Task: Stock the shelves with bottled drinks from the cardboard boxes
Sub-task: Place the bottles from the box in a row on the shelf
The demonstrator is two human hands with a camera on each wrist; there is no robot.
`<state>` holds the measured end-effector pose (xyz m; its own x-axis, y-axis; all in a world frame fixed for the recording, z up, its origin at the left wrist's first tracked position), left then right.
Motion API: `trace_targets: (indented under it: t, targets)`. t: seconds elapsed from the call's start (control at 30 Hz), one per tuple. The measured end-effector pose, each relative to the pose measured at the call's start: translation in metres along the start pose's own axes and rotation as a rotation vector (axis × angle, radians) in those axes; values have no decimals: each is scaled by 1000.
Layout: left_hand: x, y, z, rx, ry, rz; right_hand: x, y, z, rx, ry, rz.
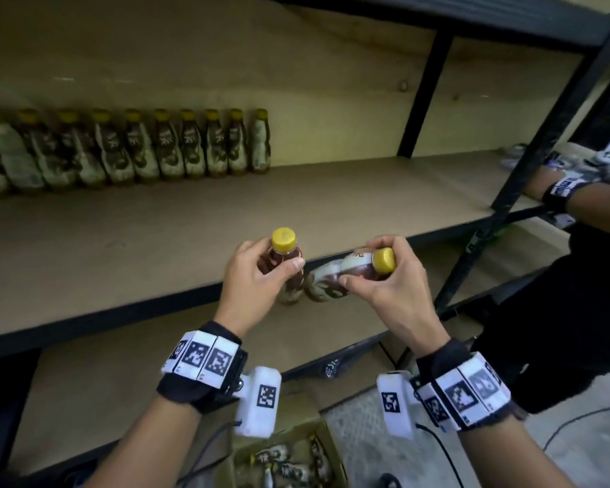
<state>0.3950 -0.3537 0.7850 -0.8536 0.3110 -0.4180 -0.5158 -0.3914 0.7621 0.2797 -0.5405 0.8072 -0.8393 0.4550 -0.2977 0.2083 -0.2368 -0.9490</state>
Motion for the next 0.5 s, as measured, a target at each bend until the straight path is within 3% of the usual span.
trace_targets:
  t: [0.17,0.27,0.4,0.5]
  targets:
    - [-32,7,-12,6,-8,-52,-32,3,0,-80,92,71]
    - [-58,13,-22,-26,-27,-82,-60,7,-6,-134,69,82]
    - [-100,14,-39,-142,-78,-116,-114,15,-17,-195,-102,74]
    - [-138,8,-48,-189,-187,-110,-170,21,-17,-85,-329,48]
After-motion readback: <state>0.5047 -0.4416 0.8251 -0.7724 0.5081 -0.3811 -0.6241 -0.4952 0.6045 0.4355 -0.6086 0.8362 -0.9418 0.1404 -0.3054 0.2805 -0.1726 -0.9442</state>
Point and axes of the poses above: each hand's wrist, its own x-axis away from the middle knuckle, its own z-axis out of the back of the hand, y = z × x, the point moved 5 cm from there along -x, towards the middle knuckle, and after that the axes turned 14 degrees about -x, right-handed, at the moved point
